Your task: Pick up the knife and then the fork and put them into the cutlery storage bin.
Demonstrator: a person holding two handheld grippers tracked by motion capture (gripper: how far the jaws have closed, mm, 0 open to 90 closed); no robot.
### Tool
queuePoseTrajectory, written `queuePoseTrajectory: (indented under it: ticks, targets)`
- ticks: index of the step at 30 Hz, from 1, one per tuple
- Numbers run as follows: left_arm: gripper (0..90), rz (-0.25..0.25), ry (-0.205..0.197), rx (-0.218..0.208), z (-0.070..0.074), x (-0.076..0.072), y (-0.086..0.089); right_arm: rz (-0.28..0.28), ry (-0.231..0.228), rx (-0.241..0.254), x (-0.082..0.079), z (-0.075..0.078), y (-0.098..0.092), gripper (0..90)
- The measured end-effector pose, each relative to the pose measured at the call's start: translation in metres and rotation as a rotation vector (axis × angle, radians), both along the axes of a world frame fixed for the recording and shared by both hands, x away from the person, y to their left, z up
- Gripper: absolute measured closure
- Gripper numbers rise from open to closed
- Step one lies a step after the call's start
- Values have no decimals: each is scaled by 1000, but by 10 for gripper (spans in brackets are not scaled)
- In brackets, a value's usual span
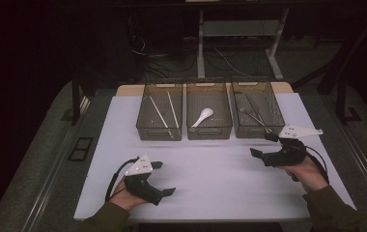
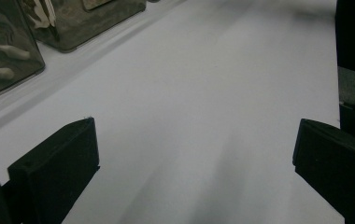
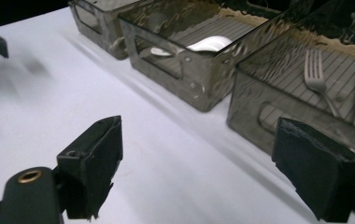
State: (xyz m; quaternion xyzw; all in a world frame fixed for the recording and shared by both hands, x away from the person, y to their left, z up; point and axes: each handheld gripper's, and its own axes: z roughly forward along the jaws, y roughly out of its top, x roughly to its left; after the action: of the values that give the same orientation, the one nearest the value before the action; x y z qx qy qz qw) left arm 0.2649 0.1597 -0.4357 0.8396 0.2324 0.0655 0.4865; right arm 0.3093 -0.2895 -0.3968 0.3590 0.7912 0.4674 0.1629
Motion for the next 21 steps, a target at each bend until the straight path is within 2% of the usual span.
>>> queuePoseTrajectory:
  ticks: [6,13,21]
  targets:
    - [0,0,1,-3,0,1,0,0,-9,7,-13,-8,1,143]
    - [0,2,2,-6,0,1,0,-11,4,1,-26,-26,-4,143]
    - [0,-2,-1,-3,1,1,1,-15,27,18,-37,-37,-14,143]
